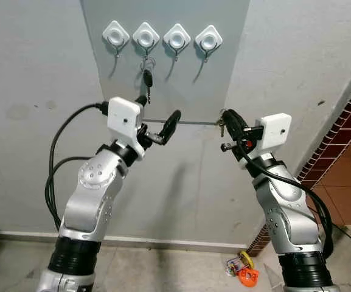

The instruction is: Hang keys on a hook

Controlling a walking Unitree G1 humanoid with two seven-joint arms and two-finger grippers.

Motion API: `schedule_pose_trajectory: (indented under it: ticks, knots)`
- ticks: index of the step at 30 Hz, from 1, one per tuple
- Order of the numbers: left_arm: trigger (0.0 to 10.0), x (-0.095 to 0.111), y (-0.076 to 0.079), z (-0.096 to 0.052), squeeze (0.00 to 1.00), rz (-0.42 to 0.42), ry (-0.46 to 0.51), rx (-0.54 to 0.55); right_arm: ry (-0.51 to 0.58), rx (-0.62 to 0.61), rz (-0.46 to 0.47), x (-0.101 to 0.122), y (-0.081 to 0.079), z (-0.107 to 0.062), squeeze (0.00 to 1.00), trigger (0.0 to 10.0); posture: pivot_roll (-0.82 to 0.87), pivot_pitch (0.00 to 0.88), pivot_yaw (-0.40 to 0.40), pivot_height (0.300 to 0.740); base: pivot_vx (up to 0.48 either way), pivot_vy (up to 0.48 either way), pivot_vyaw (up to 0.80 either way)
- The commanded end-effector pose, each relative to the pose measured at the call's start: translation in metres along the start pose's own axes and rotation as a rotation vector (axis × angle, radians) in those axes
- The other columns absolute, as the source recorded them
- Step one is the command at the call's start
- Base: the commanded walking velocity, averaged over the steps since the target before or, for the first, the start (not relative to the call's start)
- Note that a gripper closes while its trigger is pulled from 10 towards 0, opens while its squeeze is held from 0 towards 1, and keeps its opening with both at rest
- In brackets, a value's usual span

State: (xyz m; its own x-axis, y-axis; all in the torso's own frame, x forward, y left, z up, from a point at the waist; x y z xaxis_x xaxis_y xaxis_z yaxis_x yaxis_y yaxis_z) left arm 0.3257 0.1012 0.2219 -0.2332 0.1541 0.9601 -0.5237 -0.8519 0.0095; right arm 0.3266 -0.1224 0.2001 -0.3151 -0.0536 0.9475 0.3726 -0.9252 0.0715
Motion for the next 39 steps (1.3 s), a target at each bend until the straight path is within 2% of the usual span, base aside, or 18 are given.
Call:
schedule_pose_trajectory:
  ticks: [1, 19, 39]
  knots:
    - [10.0, 0.007, -0.002, 0.001, 0.00, 0.013, 0.018, -0.011, 0.028, 0.017, 0.003, 0.008, -0.001, 0.006, 0.00, 10.0, 0.01, 0.000, 0.004, 0.740, 0.000, 0.000, 0.00]
    - [10.0, 0.013, -0.003, 0.002, 0.00, 0.021, 0.040, -0.030, 0.172, 0.115, 0.020, 0.042, -0.007, 0.035, 0.00, 10.0, 0.03, 0.000, -0.001, 0.740, 0.000, 0.000, 0.00]
    - [10.0, 0.019, -0.005, 0.005, 0.00, 0.029, 0.051, -0.032, 0.217, 0.091, 0.069, 0.047, 0.004, 0.057, 0.00, 10.0, 0.04, 0.010, 0.000, 0.740, 0.000, 0.000, 0.00]
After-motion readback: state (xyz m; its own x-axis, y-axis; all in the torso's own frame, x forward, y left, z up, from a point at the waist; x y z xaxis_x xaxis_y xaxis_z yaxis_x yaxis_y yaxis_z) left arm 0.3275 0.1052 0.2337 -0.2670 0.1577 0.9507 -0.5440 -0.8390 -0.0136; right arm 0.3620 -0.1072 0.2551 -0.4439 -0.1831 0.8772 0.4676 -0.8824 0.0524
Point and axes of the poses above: a point about 5 cm out from each wrist's last joint towards the gripper, its own z axis pointing out of the wrist towards the gripper, its own x axis along the axis of the wrist's last joint, y = z × x, the point moved 1 cm from there along z, pointing out of the wrist towards the gripper, and after that the axes turned 6 degrees about -z, right-handed, at the moved point
